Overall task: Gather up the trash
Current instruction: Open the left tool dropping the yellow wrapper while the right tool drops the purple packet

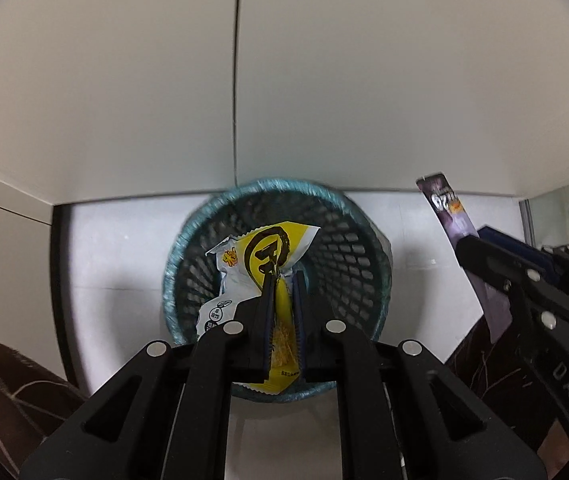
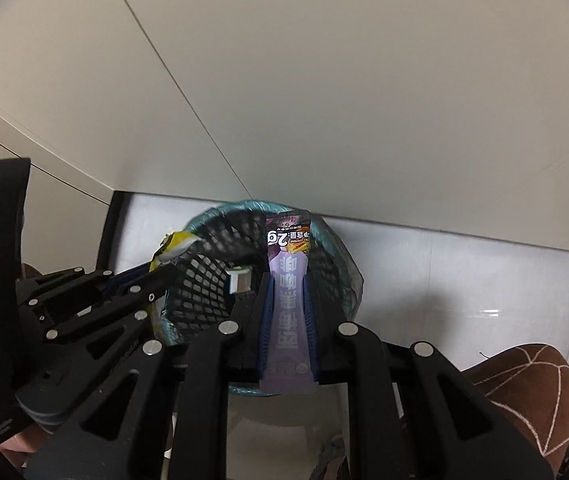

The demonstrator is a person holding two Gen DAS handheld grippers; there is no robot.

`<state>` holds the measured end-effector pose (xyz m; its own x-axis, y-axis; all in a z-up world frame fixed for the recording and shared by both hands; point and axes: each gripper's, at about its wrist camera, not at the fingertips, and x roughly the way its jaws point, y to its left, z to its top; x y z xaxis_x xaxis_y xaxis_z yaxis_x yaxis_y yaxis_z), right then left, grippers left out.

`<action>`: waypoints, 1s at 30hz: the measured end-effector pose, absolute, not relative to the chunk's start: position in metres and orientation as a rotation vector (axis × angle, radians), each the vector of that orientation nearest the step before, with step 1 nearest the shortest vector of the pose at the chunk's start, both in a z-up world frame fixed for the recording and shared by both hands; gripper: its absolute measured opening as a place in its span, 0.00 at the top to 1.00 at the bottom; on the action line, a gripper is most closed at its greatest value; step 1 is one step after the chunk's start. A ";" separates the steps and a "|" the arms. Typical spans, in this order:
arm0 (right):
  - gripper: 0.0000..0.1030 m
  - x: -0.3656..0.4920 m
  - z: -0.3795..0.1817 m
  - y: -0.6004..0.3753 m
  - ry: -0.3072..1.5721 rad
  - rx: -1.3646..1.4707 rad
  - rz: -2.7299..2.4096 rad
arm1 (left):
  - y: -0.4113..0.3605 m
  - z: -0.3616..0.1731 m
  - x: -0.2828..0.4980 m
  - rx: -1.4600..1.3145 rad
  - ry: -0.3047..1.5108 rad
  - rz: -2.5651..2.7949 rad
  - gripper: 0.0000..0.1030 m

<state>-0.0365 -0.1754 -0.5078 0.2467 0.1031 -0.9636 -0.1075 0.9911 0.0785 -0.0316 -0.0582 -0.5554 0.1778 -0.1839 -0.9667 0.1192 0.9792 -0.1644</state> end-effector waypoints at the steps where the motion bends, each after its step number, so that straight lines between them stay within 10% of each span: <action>1: 0.86 -0.035 -0.511 -0.176 1.325 -0.001 0.144 | -0.061 -0.560 -0.032 -0.054 1.389 -0.218 0.88; 7: 0.86 -0.033 -0.529 -0.180 1.364 0.020 0.151 | -0.055 -0.568 -0.031 -0.059 1.403 -0.216 0.80; 25: 0.84 -0.029 -0.560 -0.163 1.435 -0.021 0.248 | -0.014 -0.541 -0.028 -0.094 1.305 -0.038 0.11; 30: 0.62 -0.030 -0.557 -0.162 1.434 -0.001 0.253 | -0.006 -0.539 -0.026 -0.111 1.304 -0.003 0.07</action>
<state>-0.0301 -0.1620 -0.5569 0.1148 0.1720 -0.9784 -0.1733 0.9733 0.1507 -0.0257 -0.0064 -0.5393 0.2649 -0.0647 -0.9621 -0.0603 0.9947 -0.0835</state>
